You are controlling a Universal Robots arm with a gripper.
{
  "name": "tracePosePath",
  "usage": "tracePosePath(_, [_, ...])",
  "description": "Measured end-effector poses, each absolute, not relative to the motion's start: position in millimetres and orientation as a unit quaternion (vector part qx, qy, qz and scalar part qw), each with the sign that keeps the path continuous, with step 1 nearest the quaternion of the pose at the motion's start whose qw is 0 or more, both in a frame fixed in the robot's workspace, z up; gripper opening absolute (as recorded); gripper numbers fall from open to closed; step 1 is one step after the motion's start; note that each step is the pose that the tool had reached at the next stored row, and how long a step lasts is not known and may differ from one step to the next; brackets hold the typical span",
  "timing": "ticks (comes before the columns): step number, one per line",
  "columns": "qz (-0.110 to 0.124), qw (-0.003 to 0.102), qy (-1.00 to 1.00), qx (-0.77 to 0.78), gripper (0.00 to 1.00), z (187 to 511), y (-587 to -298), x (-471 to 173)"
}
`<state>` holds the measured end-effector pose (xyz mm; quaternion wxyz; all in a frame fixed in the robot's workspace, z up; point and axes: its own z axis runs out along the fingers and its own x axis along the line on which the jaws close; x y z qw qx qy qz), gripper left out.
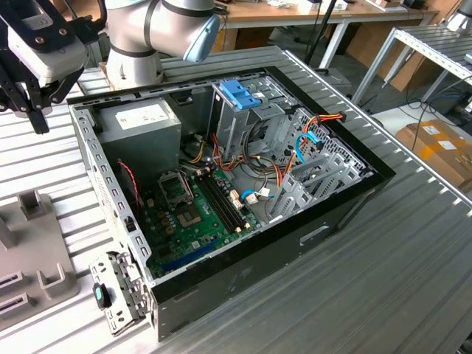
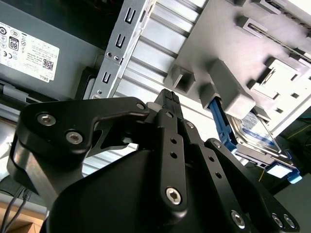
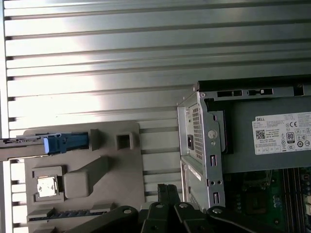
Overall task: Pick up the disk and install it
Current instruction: 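Reach for the disk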
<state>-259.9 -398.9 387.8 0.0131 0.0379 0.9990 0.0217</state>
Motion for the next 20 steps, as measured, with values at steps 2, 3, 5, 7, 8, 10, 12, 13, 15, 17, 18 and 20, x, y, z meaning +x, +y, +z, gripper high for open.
tracePosePath(2, [0.022, 0.013, 0.999, 0.038, 0.11, 387.7, -398.9, -260.2])
tracePosePath(3, [0.022, 0.013, 0.999, 0.038, 0.11, 387.7, -398.9, -260.4])
tracePosePath(5, [0.022, 0.013, 0.999, 0.038, 0.11, 387.6, -398.9, -261.3])
tracePosePath(7, [0.022, 0.013, 0.999, 0.038, 0.11, 387.6, -398.9, -261.6])
tracePosePath(8, [0.022, 0.013, 0.999, 0.038, 0.11, 387.6, -398.9, -261.9])
tracePosePath(10, [0.022, 0.013, 0.999, 0.038, 0.11, 387.6, -398.9, -262.1])
tracePosePath(12, [0.022, 0.013, 0.999, 0.038, 0.11, 387.5, -398.9, -262.3])
tracePosePath(13, [0.022, 0.013, 0.999, 0.038, 0.11, 387.5, -398.9, -262.5])
tracePosePath(15, [0.022, 0.013, 0.999, 0.038, 0.11, 387.4, -398.9, -262.9])
tracePosePath(17, [0.022, 0.013, 0.999, 0.038, 0.11, 387.4, -398.9, -263.2])
tracePosePath(18, [0.022, 0.013, 0.999, 0.038, 0.11, 387.4, -399.0, -263.4])
tracePosePath(20, [0.022, 0.013, 0.999, 0.038, 0.11, 387.3, -398.9, -263.8])
